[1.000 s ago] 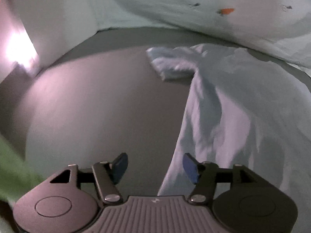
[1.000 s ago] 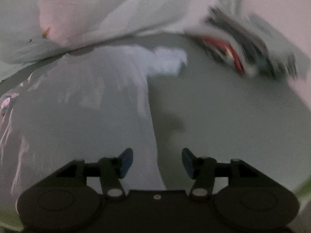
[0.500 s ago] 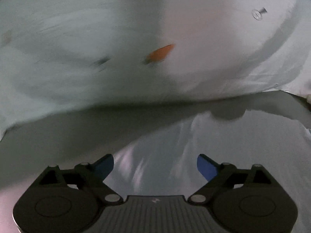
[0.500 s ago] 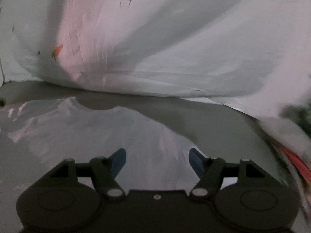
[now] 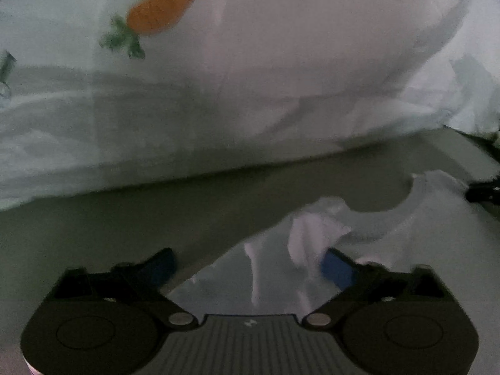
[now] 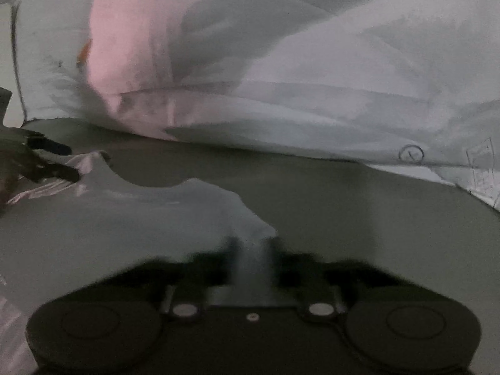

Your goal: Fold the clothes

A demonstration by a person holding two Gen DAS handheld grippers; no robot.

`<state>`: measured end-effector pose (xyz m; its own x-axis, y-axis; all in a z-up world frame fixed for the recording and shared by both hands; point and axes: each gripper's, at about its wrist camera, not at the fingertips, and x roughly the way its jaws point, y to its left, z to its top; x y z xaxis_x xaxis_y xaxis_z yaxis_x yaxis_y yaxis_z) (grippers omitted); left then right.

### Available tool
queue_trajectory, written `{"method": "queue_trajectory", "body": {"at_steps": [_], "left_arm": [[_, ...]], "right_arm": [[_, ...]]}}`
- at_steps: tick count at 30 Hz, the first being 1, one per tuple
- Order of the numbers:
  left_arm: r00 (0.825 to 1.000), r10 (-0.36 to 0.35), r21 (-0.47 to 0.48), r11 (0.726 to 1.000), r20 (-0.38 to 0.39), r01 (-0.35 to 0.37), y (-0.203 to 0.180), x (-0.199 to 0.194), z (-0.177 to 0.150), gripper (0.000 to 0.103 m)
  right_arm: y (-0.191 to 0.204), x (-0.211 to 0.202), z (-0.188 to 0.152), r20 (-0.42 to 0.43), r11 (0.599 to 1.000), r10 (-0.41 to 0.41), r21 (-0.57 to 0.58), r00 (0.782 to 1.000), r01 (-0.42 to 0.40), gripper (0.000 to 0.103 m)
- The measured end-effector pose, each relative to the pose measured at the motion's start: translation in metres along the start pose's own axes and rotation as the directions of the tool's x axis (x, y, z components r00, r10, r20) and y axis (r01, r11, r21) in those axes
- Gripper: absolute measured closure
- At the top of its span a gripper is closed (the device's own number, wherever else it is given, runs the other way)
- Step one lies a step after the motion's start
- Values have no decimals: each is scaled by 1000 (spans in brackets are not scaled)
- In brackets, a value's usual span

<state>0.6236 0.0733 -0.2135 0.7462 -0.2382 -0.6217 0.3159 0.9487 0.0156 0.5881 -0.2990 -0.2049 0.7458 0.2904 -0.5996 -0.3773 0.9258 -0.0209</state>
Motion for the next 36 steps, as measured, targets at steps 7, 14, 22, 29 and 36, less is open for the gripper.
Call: {"method": "queue_trajectory", "body": {"at_steps": [7, 14, 22, 29, 36], "left_arm": [[982, 185, -8, 983, 35, -185, -30, -5, 0, 95], [964, 263, 11, 965, 42, -264, -41, 7, 12, 98], [958, 285, 8, 958, 24, -285, -49, 16, 20, 101], [994, 113, -85, 990, 12, -111, -26, 11, 27, 54], [981, -196, -67, 979, -14, 194, -10, 10, 59, 12]], "right_arm": [[53, -8, -7, 107, 948, -231, -199, 967, 249, 100], [42, 16, 7, 126, 875, -427, -194, 895, 444, 102], [11, -5, 26, 129, 980, -199, 14, 971, 199, 55], [14, 39, 52, -1, 989, 106, -100, 994, -106, 29], [0, 52, 36, -24, 977, 192, -90, 981, -193, 28]]}}
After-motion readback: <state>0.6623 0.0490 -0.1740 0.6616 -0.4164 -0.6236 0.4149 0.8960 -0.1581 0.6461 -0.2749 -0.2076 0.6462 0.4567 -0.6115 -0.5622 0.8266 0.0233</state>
